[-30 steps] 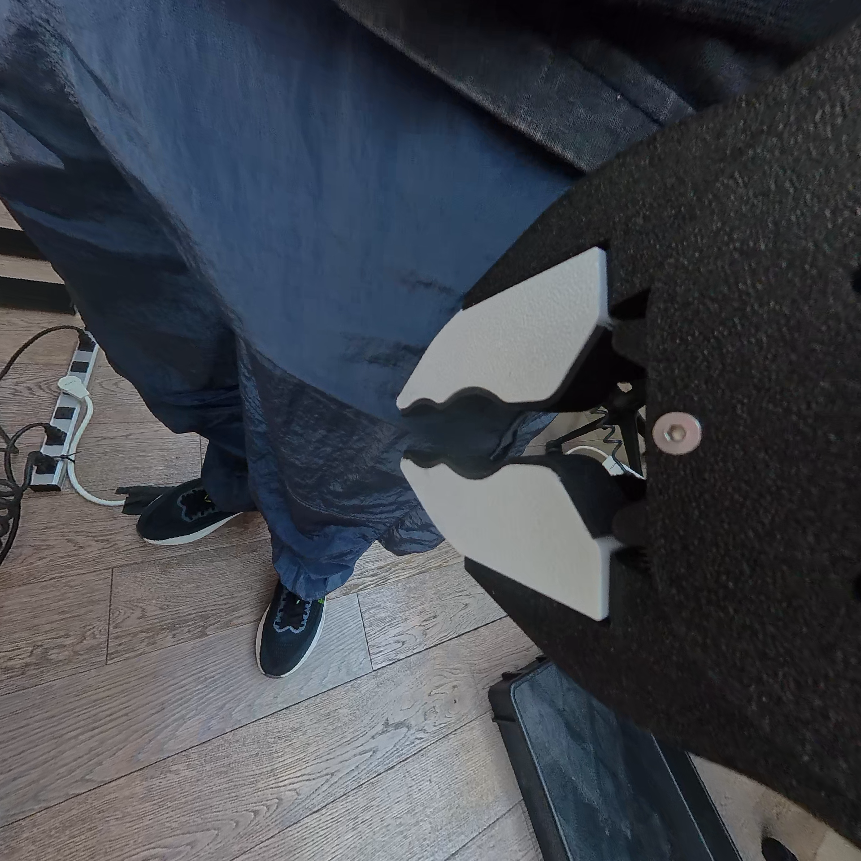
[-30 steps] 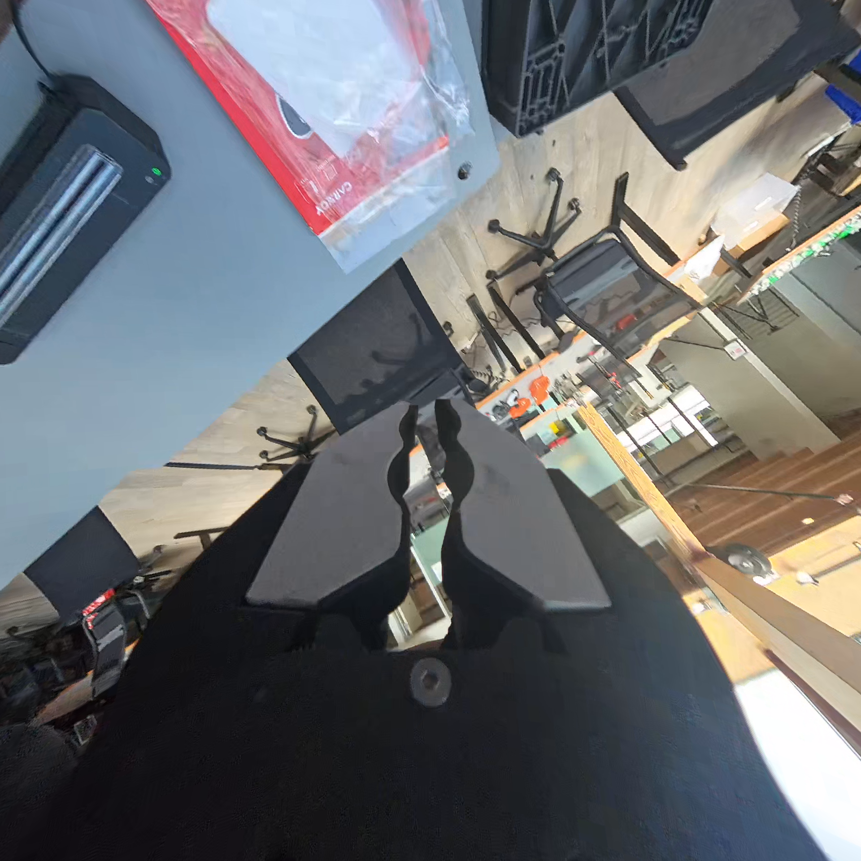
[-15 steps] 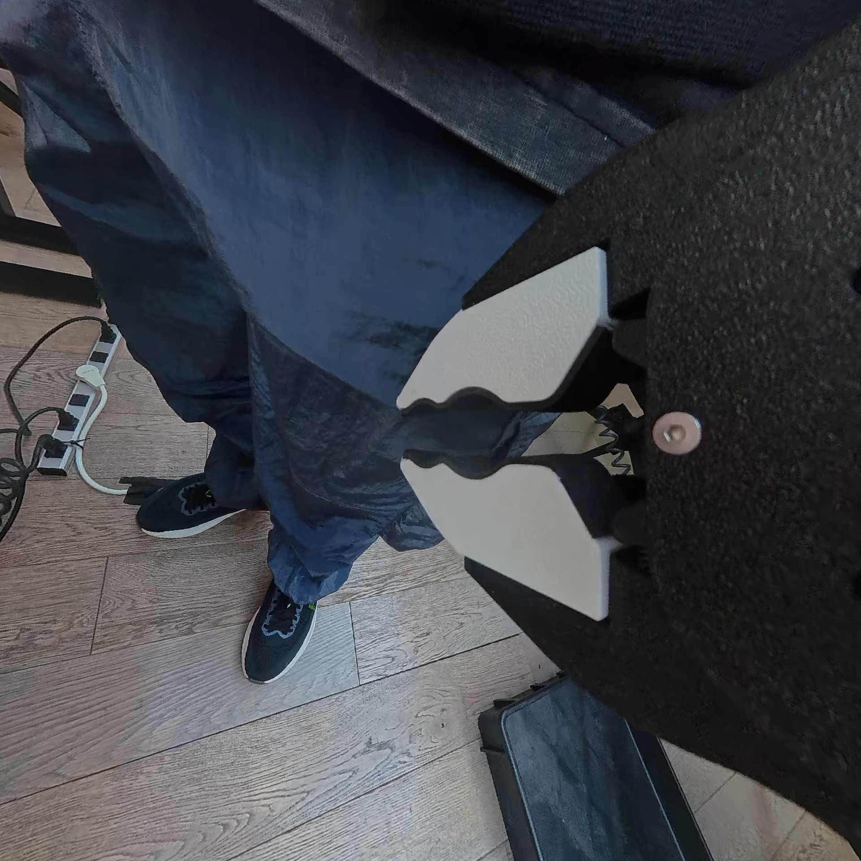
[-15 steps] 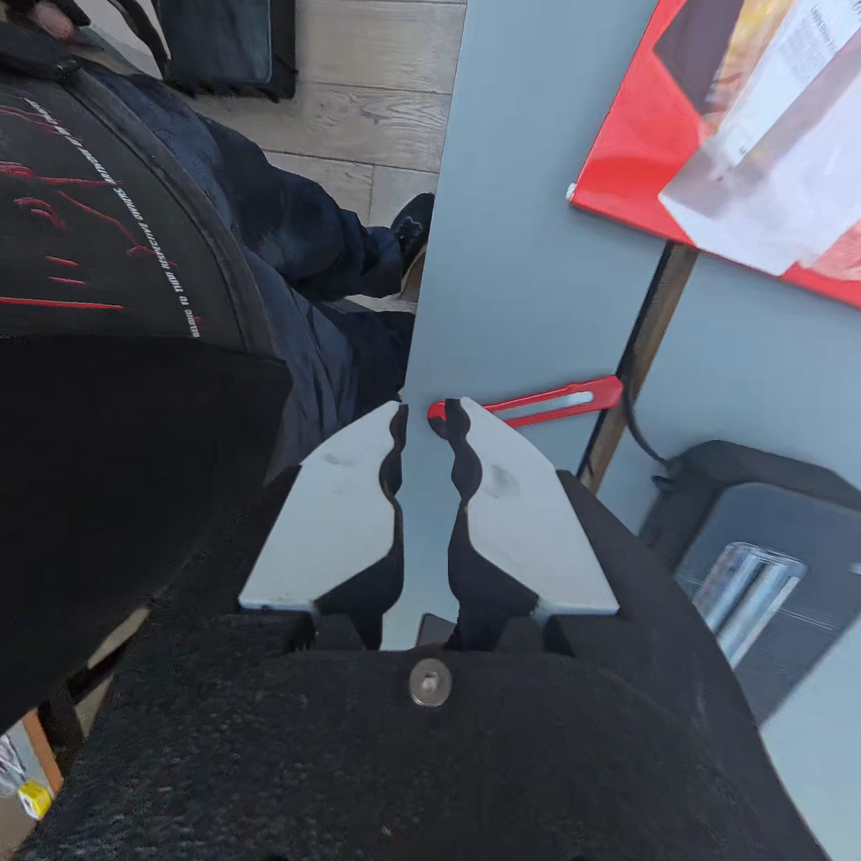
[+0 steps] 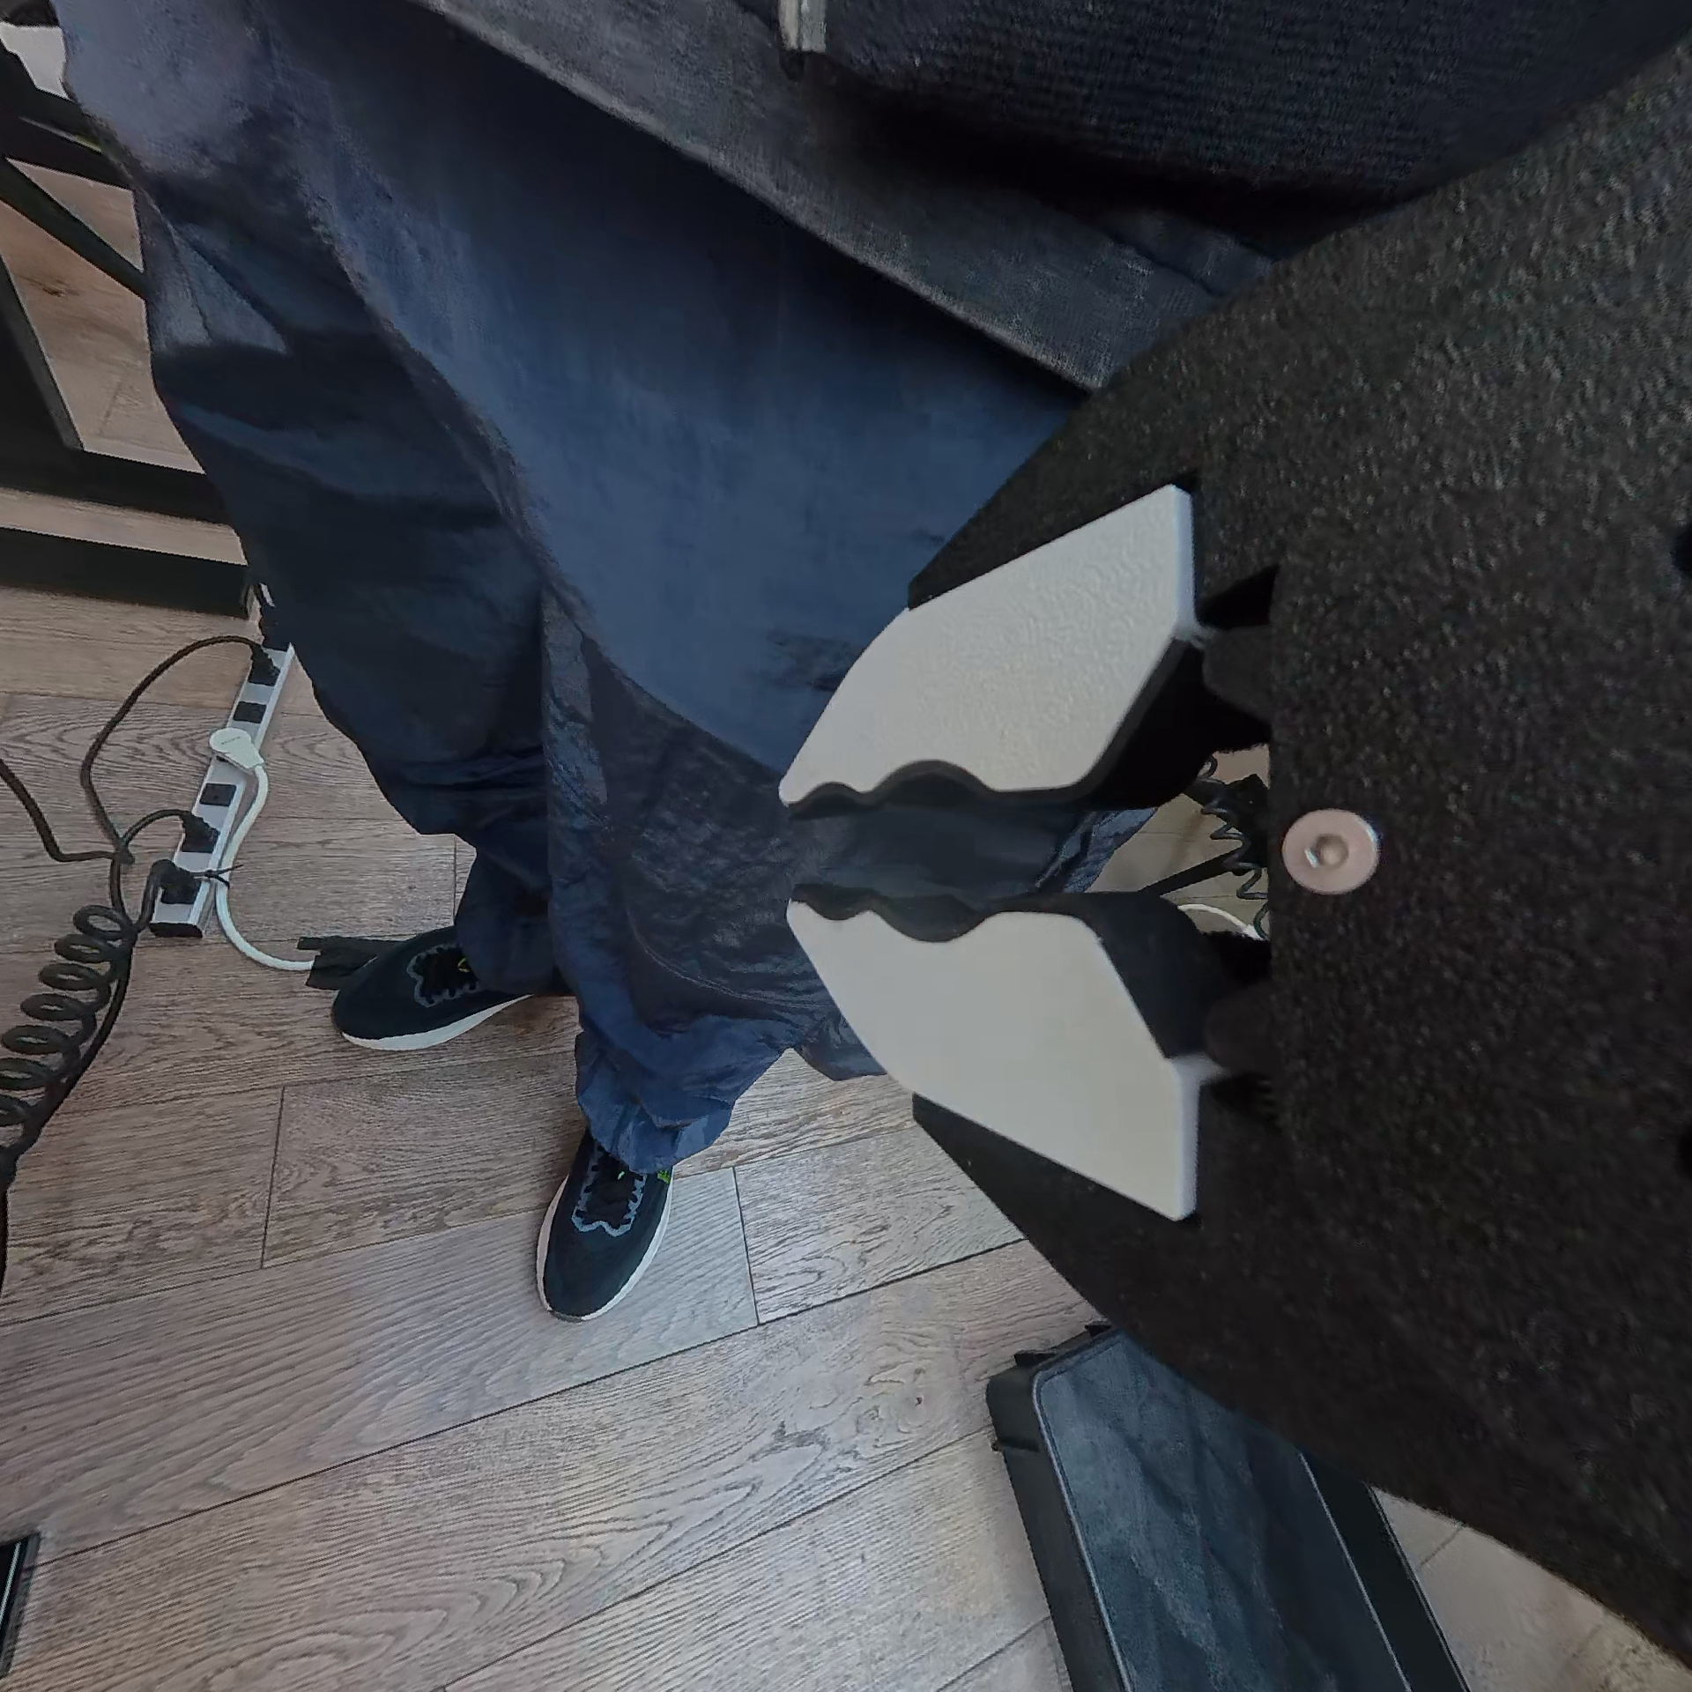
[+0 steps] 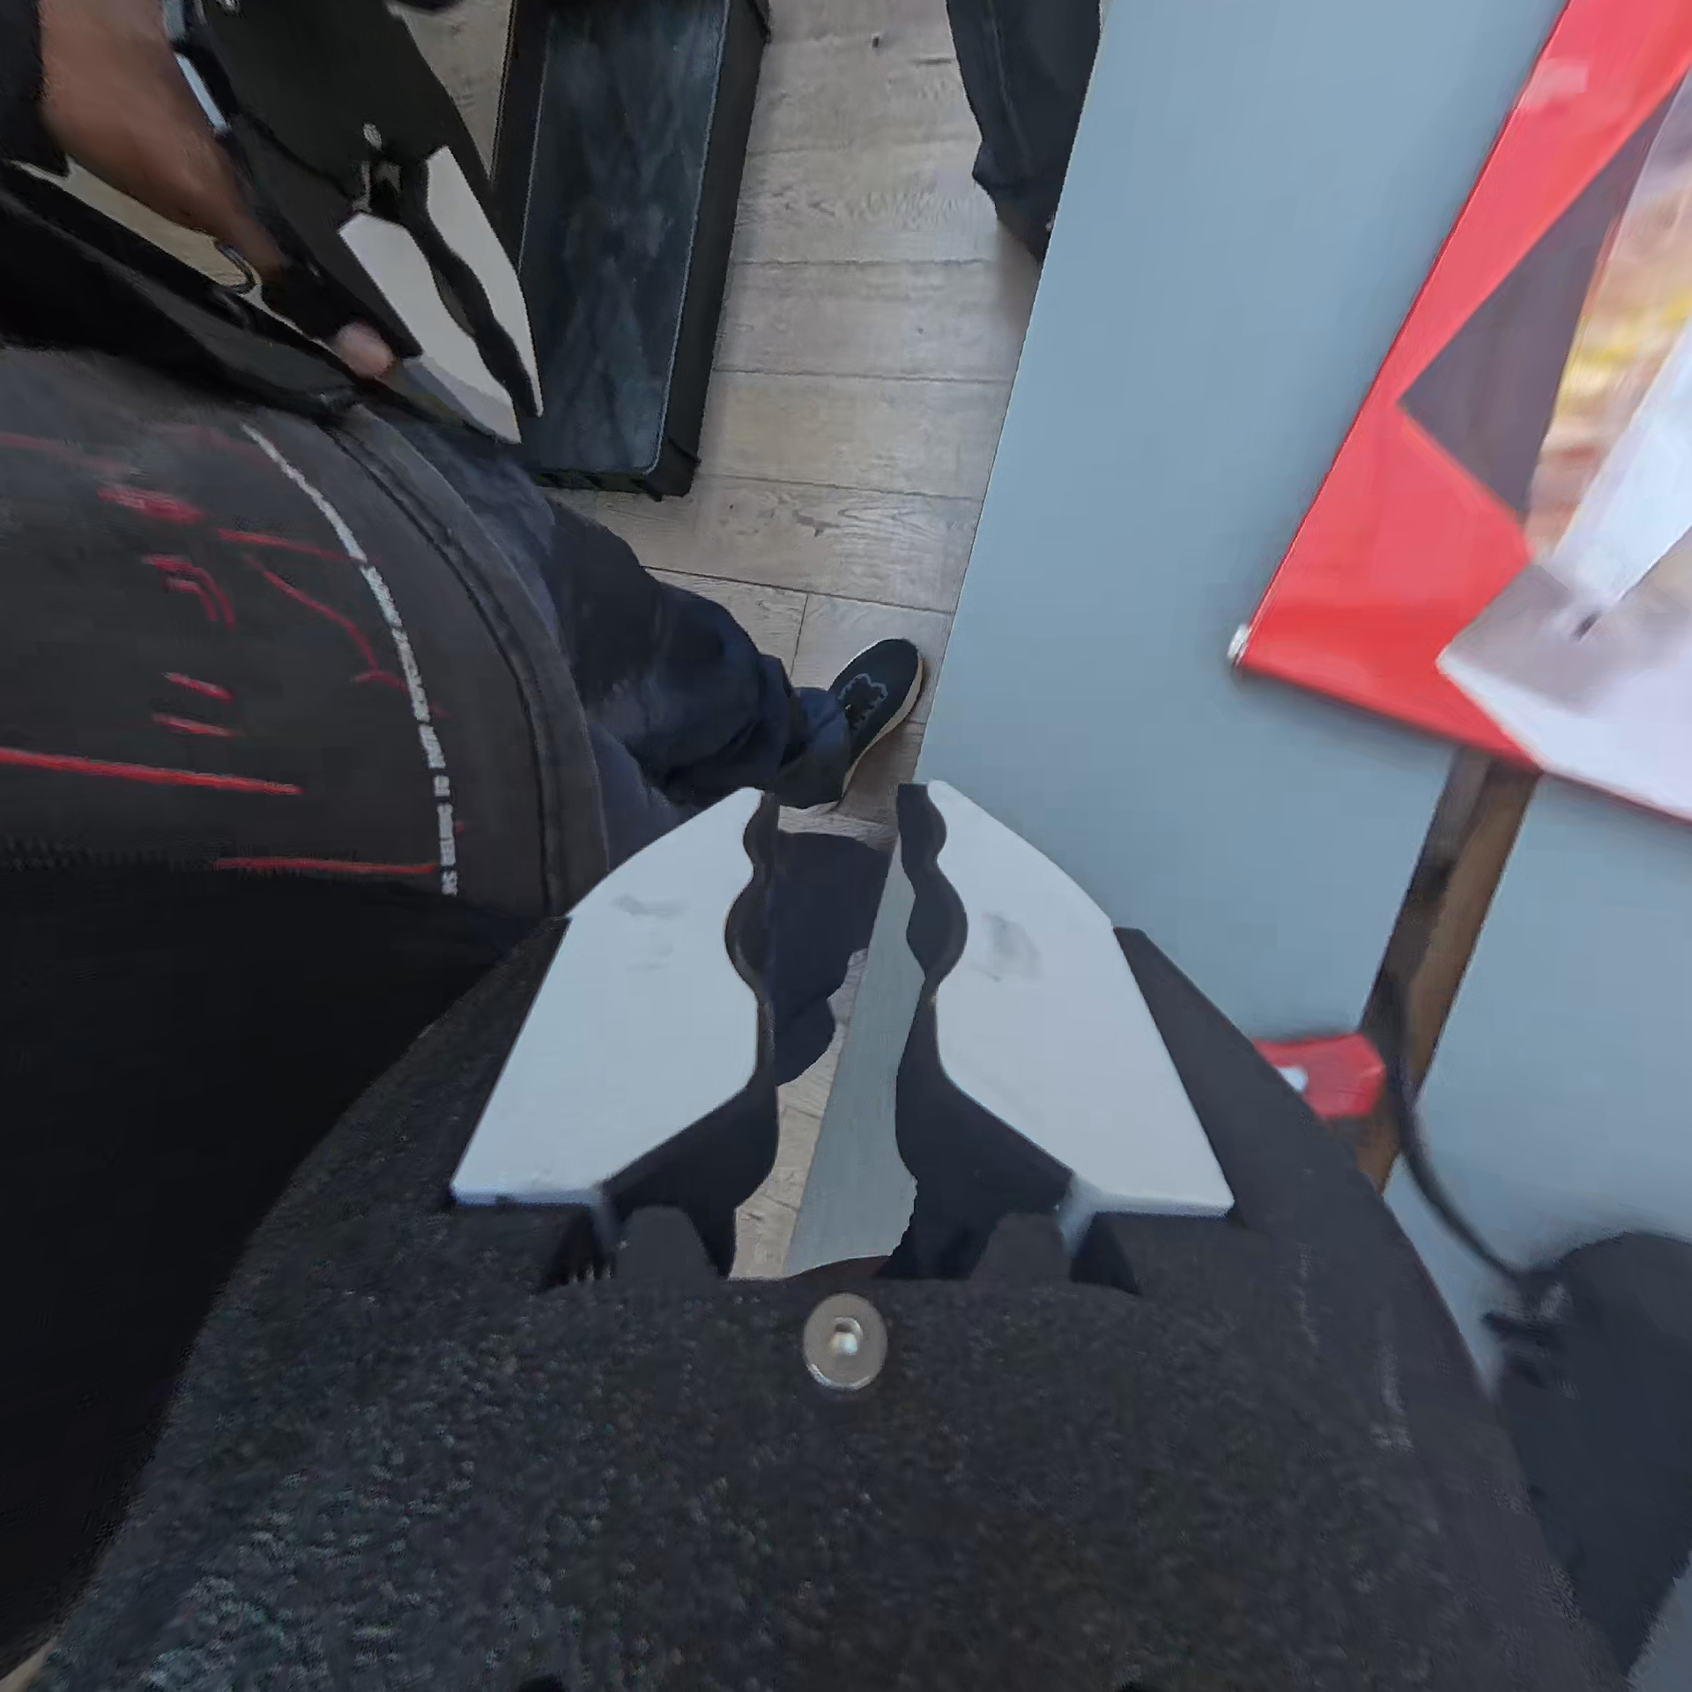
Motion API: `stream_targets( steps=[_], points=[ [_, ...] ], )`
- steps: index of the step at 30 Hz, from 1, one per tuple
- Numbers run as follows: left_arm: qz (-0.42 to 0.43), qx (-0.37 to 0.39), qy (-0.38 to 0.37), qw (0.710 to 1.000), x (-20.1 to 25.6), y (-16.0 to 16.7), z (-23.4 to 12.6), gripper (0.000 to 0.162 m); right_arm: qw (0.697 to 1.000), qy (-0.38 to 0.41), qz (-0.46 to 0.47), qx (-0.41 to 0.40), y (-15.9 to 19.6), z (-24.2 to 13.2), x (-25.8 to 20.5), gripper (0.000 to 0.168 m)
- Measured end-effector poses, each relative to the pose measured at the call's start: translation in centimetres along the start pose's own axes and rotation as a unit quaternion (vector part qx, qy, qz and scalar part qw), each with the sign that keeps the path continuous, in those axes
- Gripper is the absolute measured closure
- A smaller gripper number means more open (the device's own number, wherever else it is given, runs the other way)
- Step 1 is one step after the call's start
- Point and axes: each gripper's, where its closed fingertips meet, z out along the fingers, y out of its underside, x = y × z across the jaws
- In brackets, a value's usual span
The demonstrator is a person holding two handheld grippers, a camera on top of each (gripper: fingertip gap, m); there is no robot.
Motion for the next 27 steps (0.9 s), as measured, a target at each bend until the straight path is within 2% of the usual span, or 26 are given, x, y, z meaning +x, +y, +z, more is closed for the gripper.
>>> stream_targets(
  steps=[1,8,13,16,20,24,27],
  points=[
    [-0.001,0.004,-0.002,1.000,-0.1,0.1,-0.1,0.147,1.000,0.003,-0.022,0.005,-1.9,0.2,0.7,0.140],
    [-0.049,0.050,-0.010,0.998,-1.5,2.9,-1.6,0.147,0.989,0.013,-0.135,0.051,-17.4,3.7,4.6,0.135],
    [-0.094,0.062,-0.002,0.994,-3.4,6.8,-2.6,0.148,0.987,0.003,-0.138,0.084,-24.6,7.6,4.9,0.135],
    [-0.111,0.061,0.003,0.992,-4.5,8.8,-2.9,0.148,0.986,0.006,-0.133,0.098,-26.6,9.5,4.6,0.134],
    [-0.110,0.053,0.009,0.993,-5.5,10.6,-3.4,0.148,0.987,0.004,-0.121,0.109,-27.6,10.9,3.9,0.132],
    [-0.102,0.041,0.016,0.994,-6.1,11.5,-3.8,0.148,0.987,-0.001,-0.111,0.118,-27.3,11.4,3.2,0.132],
    [-0.117,0.042,0.021,0.992,-6.6,11.2,-3.9,0.148,0.989,-0.007,-0.100,0.113,-25.5,11.8,3.1,0.133]
  ],
)
